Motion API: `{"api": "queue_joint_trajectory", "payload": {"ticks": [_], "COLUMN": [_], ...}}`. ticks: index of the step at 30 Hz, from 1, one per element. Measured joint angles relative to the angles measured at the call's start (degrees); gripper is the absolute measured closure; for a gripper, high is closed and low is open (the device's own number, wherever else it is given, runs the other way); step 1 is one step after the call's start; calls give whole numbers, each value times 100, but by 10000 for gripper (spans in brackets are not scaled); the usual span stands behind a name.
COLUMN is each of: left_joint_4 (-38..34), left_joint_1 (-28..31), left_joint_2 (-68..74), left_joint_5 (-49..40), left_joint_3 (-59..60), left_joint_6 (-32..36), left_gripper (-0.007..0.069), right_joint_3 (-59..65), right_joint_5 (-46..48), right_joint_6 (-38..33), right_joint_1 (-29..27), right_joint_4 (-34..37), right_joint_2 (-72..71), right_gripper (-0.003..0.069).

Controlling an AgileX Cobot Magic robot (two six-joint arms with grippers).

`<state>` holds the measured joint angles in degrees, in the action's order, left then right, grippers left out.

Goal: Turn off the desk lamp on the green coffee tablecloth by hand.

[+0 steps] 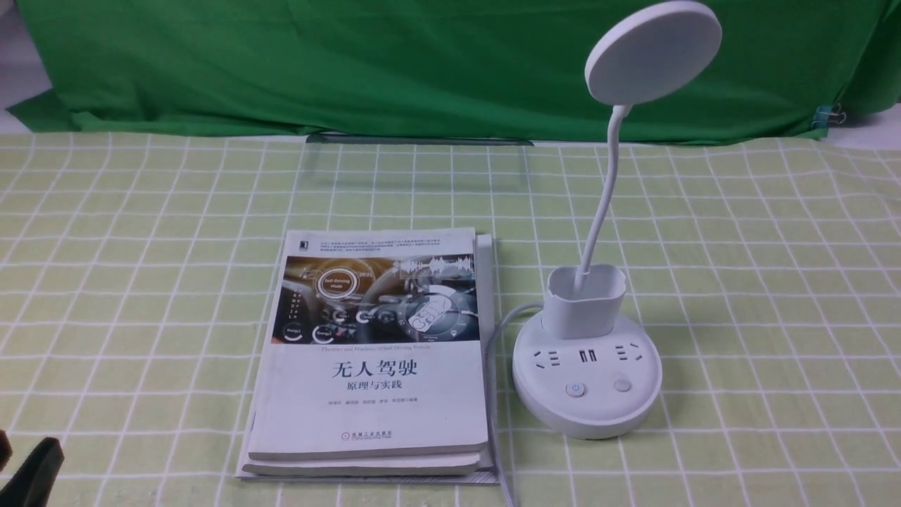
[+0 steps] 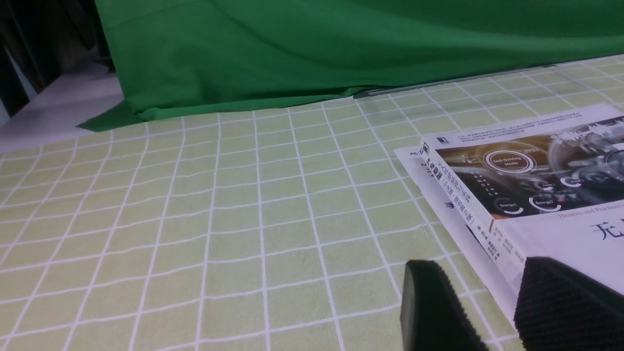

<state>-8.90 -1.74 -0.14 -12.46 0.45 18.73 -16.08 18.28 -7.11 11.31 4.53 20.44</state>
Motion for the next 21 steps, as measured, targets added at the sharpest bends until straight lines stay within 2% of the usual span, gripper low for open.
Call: {"api": "queue_joint_trajectory", "payload": {"ticks": [3, 7, 11, 21], "left_joint_4": [0, 0, 0, 0], "left_joint_1": [0, 0, 0, 0], "left_joint_2": [0, 0, 0, 0], "left_joint_5": [0, 0, 0, -2], "left_joint_3": [0, 0, 0, 0], "left_joint_6": [0, 0, 0, 0], "left_gripper": [382, 382, 382, 382], "right_joint_3": [924, 1574, 1646, 1658], "right_joint_5": [-601, -716, -486, -377], "right_joint_6": [-7, -123, -178, -253], "right_joint_1": [-285, -383, -390, -390], "right_joint_4": [1, -26, -45, -89], "right_joint_2": [-826, -1558, -2009, -2031], "right_gripper": [618, 618, 618, 615]}}
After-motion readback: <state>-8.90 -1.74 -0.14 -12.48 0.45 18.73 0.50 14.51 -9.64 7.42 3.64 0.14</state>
